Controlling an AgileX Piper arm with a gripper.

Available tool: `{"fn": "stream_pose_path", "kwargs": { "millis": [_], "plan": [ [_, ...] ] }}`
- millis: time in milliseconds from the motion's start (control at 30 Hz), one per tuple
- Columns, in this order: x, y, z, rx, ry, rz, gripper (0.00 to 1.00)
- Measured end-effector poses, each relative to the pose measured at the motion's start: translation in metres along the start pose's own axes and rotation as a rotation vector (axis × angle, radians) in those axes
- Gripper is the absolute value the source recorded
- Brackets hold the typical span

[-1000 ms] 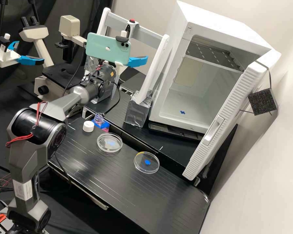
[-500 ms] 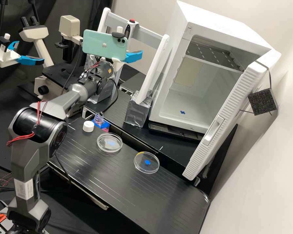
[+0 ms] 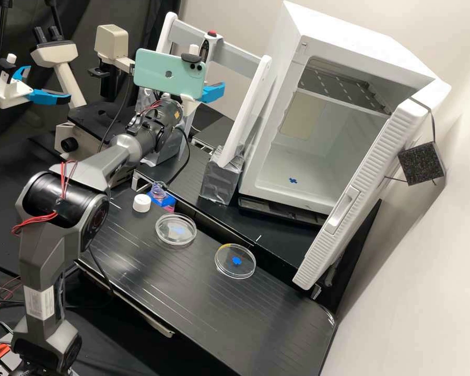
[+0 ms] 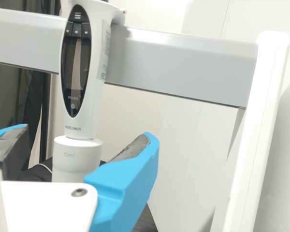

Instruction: Use the pipette

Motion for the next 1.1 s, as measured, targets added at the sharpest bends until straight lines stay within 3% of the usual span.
{"fn": "stream_pose_path", "kwargs": {
  "millis": [967, 1100],
  "plan": [
    [-0.0003, -0.0025, 0.0010, 0.000, -0.003, -0.007, 0.00],
    [-0.0006, -0.0050, 0.0006, 0.012, -0.006, -0.012, 0.00]
  ]
}}
